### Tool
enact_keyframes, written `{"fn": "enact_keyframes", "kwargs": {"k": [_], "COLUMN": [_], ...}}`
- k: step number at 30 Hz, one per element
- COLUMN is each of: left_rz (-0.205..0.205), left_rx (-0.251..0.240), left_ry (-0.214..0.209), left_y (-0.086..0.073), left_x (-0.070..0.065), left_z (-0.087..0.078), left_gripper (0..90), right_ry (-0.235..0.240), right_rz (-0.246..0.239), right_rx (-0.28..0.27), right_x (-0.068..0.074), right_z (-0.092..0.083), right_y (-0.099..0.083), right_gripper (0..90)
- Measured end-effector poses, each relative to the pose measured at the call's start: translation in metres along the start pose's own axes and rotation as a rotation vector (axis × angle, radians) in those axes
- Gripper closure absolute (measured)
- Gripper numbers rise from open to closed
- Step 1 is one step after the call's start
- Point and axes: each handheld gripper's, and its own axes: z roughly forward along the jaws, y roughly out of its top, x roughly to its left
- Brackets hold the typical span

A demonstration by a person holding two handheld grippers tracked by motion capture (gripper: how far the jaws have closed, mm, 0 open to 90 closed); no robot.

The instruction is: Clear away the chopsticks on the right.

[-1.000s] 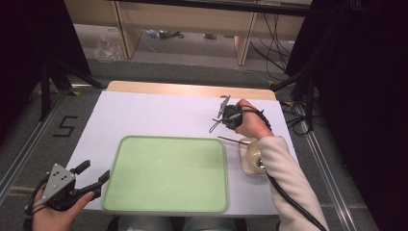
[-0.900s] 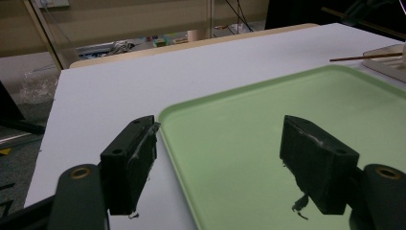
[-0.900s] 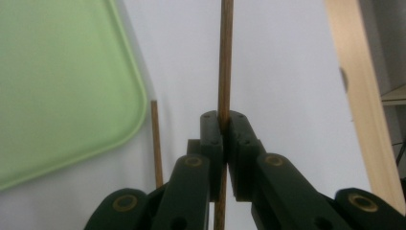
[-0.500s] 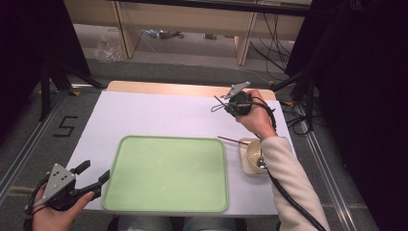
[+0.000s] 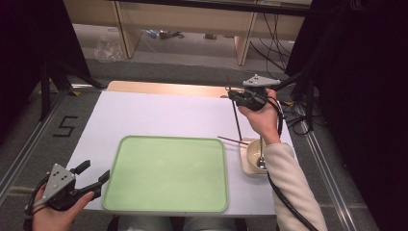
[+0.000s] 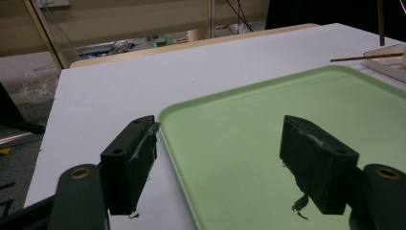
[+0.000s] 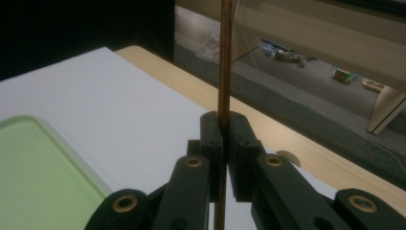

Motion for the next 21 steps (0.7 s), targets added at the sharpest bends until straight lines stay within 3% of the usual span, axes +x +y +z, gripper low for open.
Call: {"fn": "enact_keyframes", "kwargs": {"k": [1,3,7,10,21], "left_rz": [0.0,-0.004,-0.004,-0.005,-0.005], "left_rx": [0.0,0.0,0.0,0.0,0.002], "left_ry": [0.0,0.002,0.001,0.002,0.002], "left_y": [0.0,0.0,0.0,0.0,0.0], "left_x": [0.0,0.0,0.0,0.0,0.0], "left_z": [0.0,0.0,0.0,0.0,0.0], "left_gripper": [28.3,28.3,28.3,28.3,28.3], "right_ry": [0.0,0.012,0.05,0.048,0.034], "right_rz": [0.0,0.044,0.135,0.154,0.336], "right_rx": [0.0,-0.028,-0.03,-0.028,-0.018], "right_x": [0.0,0.002,0.006,0.009,0.019], "right_z": [0.0,-0.002,-0.005,-0.006,-0.011], "right_y": [0.0,-0.002,-0.006,-0.008,-0.015], "right_gripper": [87.0,87.0,87.0,87.0,87.1]}}
